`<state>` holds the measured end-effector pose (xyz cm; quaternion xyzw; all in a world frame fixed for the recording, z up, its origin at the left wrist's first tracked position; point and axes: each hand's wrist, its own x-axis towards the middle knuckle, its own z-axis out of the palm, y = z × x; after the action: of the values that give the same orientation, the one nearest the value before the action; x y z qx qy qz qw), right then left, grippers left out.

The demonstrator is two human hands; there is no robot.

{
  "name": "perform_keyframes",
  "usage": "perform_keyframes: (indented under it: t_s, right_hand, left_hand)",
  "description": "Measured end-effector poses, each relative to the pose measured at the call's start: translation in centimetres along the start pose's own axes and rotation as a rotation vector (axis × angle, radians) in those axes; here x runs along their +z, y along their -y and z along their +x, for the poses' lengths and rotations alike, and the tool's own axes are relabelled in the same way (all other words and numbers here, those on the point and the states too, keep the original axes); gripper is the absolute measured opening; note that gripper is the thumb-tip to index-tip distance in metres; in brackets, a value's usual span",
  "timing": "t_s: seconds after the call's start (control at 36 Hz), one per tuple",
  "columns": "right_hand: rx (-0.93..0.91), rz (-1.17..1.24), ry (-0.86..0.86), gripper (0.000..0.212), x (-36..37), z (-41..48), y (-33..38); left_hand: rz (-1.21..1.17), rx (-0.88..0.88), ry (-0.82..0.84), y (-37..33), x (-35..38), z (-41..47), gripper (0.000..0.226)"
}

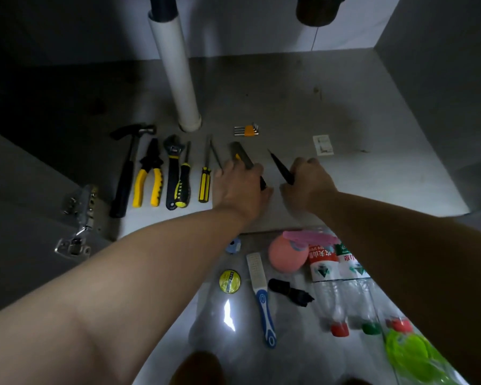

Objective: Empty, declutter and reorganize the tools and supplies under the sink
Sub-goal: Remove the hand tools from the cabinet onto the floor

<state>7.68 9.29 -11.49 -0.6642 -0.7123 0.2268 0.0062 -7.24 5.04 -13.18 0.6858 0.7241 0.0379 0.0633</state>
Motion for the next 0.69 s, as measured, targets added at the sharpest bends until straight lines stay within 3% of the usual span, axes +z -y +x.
perform_keyframes:
  t_s: [0.11,0.31,0.47,0.56,0.69]
  right_hand:
    - [0.054,0.006,-0.083,0.032,0.4,0.2,0.1]
    - [0.154,0.038,-0.085,0.025,-0.9,-0.2,-0.2]
    - [0.153,0.223,-0.138,0.021,-3.0,-2.0,-0.7]
    - [0.105,0.319,-0.157,0.014,-3.7,-3.7,-0.6]
    - [0.069,0.499,-0.168,0.007,-3.7,-7.8,0.3]
  left_hand:
    - [-0.073,-0.014,0.024,-0.5,-0.4,-0.1,0.049]
    - [-0.187,-0.039,0.067,-0.9,-0.4,-1.0,0.049]
    - [-0.356,-0.073,0.017,-0.9,-1.2,-1.9,0.040]
    - [-0.518,-0.125,-0.060,-0.6,-1.9,-2.1,0.044]
    - [-1.032,-0.264,-0.152,0.2,-2.6,-4.4,0.033]
